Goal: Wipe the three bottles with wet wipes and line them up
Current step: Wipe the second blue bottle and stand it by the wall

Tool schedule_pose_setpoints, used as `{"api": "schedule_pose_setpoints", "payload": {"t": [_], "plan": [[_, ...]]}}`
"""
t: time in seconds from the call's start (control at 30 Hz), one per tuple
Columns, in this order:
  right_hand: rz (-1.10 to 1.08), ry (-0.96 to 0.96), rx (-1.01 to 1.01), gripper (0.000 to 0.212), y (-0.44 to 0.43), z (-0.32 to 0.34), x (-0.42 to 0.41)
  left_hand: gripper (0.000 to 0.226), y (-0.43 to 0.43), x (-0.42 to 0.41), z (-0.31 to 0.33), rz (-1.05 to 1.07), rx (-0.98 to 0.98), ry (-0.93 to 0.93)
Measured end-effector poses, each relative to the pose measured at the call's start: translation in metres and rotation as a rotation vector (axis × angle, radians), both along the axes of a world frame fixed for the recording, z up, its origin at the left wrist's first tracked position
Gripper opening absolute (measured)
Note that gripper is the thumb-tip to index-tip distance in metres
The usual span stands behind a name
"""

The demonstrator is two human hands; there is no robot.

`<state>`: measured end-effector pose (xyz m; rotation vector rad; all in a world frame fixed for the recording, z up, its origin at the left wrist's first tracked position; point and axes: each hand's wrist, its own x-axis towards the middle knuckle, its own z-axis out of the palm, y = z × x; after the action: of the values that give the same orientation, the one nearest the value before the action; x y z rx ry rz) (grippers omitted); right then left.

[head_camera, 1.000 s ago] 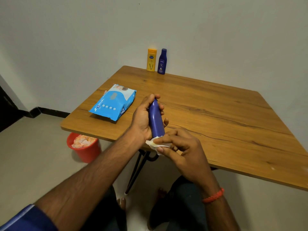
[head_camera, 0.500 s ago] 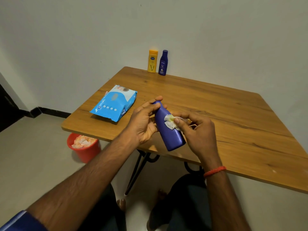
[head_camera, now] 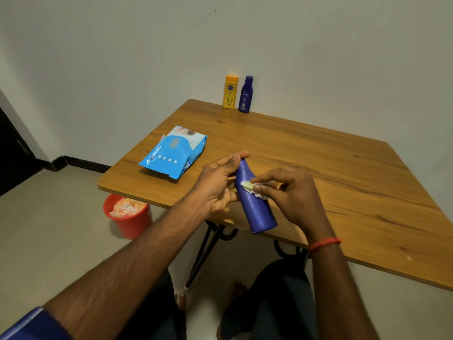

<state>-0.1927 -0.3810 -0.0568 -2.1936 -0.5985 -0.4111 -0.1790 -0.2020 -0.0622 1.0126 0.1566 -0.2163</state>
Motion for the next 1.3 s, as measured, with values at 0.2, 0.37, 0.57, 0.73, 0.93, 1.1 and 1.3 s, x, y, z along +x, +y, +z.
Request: {"api": "schedule_pose_setpoints", "payload": {"t": [0.2,0.37,0.57,0.73,0.93,1.1,1.3], "plan": [[-0.129,-0.134,-0.033,0.017,0.027,0.01,0.014,0.021,-0.002,0.004,0.008,-0.078,0.021,-0.07],[0.117,-0.177,-0.189,0.014,0.012,0.0,-0.018,0.021,-0.002,0.011,0.008,0.031,0.122,-0.058],[0.242,-0.122,-0.238,0.018,-0.019,-0.02,-0.056,0.021,-0.005,0.01,0.003,0.063,0.163,-0.006],[0.033,-0.195,-0.015,0.022,-0.033,-0.024,-0.052,0.02,-0.012,0.011,0.007,0.124,0.096,0.035],[-0.139,-0.258,0.17,0.023,-0.024,-0.028,-0.051,0.02,-0.012,0.012,0.007,0.182,0.038,0.107],[-0.114,-0.367,0.158,0.012,-0.015,-0.025,-0.054,0.02,-0.012,0.015,0.006,0.225,-0.017,0.159],[-0.055,-0.564,-0.144,0.012,0.007,-0.012,-0.06,0.021,-0.014,0.02,-0.003,0.301,0.025,0.162]]}}
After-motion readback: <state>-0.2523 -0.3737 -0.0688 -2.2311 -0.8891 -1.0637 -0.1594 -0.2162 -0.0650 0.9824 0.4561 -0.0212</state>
